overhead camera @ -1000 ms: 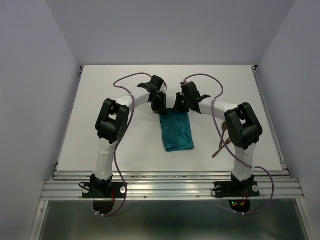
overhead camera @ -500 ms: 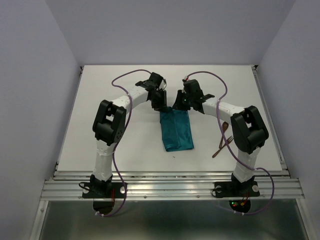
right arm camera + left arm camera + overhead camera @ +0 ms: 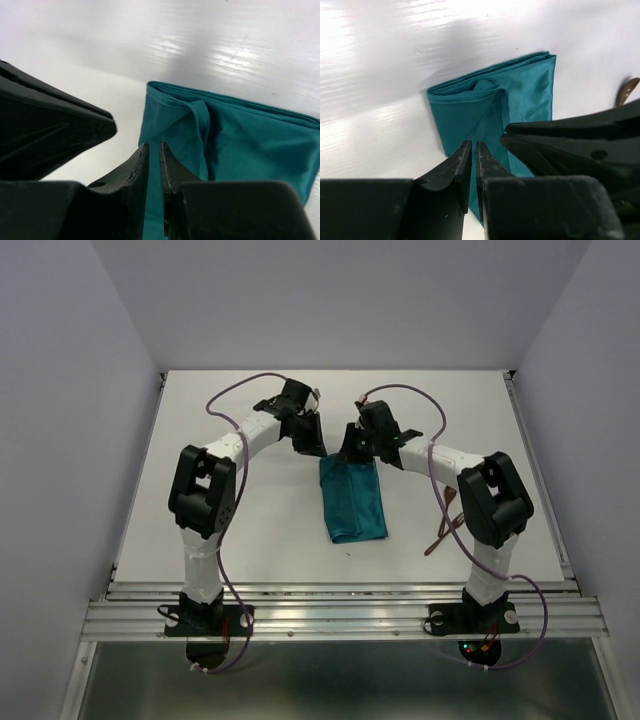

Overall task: Fold the napkin into a case and place the utensils inside
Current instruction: Smooth out the 2/3-rectangle-folded napkin at the center of the board.

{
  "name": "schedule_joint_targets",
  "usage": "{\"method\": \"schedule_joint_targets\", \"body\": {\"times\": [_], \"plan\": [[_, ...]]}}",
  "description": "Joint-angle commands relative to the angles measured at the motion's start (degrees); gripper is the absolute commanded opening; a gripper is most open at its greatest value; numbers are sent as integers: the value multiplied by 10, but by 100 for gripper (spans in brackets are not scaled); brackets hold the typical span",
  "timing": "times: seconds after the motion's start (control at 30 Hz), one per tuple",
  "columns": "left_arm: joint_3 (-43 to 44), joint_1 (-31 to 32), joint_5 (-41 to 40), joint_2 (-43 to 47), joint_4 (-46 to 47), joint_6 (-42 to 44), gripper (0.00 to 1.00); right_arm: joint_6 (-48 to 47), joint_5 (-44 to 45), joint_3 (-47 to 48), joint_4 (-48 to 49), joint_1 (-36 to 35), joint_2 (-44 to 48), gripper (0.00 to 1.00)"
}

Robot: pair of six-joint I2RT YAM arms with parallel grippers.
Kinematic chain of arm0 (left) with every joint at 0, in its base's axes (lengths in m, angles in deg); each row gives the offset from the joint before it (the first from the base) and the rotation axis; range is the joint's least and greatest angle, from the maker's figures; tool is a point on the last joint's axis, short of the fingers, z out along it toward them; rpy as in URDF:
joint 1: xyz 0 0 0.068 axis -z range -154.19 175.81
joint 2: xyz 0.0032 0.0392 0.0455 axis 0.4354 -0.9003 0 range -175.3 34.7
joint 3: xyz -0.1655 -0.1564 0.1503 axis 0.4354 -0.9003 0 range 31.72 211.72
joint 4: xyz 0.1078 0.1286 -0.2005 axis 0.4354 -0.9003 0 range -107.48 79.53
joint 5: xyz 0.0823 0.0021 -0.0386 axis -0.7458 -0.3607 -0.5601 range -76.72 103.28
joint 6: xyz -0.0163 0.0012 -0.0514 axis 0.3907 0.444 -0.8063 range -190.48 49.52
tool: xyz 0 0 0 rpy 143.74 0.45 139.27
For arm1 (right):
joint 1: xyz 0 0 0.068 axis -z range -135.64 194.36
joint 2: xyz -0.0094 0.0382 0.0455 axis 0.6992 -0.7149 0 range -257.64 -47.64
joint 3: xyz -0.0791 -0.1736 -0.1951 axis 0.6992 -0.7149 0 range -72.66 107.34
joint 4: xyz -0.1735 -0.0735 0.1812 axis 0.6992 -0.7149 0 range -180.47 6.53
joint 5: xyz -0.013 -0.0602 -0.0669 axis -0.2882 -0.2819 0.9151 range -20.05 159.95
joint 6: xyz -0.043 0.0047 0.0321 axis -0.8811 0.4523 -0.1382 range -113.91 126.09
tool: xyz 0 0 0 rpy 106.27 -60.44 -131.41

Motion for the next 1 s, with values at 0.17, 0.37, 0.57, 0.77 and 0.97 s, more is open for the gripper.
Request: {"method": "schedule_joint_targets", "body": {"times": [0.17,0.37,0.57,0.77,0.97], "plan": [[-83,-54,27,96,34,-8,8,-9,11,82,10,-9,-52,19],[-146,-52,26,134,51,-14,0,-23,36,94,1,-9,-78,19],[-191,-44,36,150,72,-16,0,-33,46,100,-4,2,-102,19],[-185,-14,44,131,75,-16,0,-39,60,100,-3,2,-123,19],[-200,27,55,145,76,-18,0,-42,61,99,-3,2,-128,19]]}}
